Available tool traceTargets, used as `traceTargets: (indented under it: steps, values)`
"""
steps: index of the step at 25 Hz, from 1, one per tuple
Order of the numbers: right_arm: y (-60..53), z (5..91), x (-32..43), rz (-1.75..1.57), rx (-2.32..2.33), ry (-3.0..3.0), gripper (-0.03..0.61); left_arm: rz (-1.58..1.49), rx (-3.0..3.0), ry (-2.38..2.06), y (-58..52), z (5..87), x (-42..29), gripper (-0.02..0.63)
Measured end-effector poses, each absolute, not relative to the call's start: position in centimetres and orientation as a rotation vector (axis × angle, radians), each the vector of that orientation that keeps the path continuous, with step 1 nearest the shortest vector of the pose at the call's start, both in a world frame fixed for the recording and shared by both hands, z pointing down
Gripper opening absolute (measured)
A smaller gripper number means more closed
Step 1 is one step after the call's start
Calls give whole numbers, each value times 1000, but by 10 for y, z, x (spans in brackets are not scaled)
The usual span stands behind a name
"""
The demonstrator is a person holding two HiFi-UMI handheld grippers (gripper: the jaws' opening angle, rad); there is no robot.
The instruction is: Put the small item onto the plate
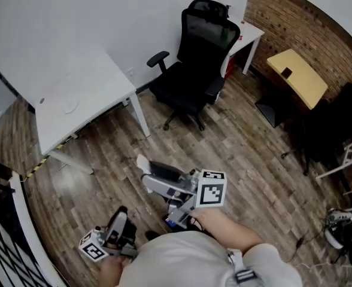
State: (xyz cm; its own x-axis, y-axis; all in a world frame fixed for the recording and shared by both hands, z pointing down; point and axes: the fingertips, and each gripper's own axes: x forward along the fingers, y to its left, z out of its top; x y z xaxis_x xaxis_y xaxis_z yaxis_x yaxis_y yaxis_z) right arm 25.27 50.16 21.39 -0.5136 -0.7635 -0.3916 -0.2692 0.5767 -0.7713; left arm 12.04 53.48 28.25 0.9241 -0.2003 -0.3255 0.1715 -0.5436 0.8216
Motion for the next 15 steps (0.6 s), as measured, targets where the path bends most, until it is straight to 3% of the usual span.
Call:
traceTargets:
  steps: [15]
  values:
    - [473,184,185,-817,-766,2179,318,-591,2113,-171,517,264,37,104]
